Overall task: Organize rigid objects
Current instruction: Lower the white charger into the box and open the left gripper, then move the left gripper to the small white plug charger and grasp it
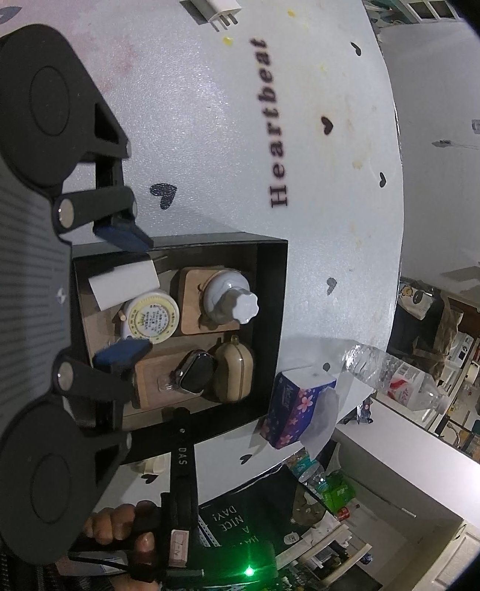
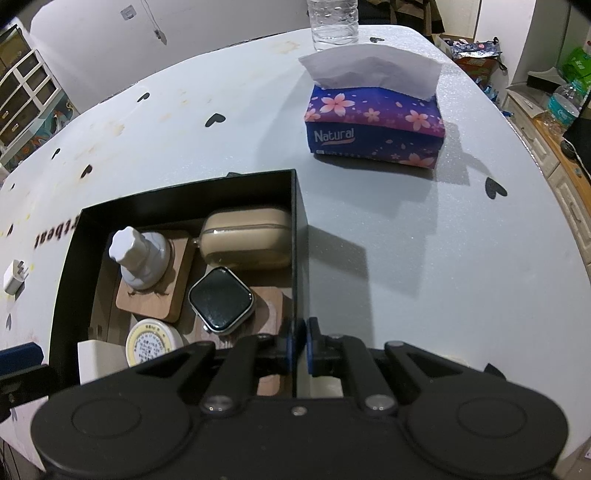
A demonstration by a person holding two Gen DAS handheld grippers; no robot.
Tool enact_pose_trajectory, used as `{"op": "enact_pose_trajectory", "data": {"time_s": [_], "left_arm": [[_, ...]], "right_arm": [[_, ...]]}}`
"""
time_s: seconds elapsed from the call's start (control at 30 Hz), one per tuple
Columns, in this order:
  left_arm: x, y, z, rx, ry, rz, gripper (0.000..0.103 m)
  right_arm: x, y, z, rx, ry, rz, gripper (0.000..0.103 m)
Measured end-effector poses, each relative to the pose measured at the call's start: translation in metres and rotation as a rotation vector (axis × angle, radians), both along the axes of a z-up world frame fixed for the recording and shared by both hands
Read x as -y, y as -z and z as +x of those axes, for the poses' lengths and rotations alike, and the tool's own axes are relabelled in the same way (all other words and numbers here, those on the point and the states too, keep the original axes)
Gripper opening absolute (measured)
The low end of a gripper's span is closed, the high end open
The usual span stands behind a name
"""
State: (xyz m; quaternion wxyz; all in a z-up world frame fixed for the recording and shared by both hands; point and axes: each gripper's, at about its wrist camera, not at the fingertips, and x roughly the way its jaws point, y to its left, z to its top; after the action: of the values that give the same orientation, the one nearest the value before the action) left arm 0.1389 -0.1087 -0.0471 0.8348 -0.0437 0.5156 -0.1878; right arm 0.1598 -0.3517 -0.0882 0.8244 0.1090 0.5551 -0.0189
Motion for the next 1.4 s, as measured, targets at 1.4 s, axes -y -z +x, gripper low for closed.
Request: {"op": "enact_pose_trajectory", "data": {"time_s": [1.4], "left_arm": [[-0.192, 0.043, 0.091, 0.113, -0.658, 0.237, 0.103]], "right_arm": [[-0.004, 0.000, 0.009, -0.009, 0.023, -0.027, 0.006]]}}
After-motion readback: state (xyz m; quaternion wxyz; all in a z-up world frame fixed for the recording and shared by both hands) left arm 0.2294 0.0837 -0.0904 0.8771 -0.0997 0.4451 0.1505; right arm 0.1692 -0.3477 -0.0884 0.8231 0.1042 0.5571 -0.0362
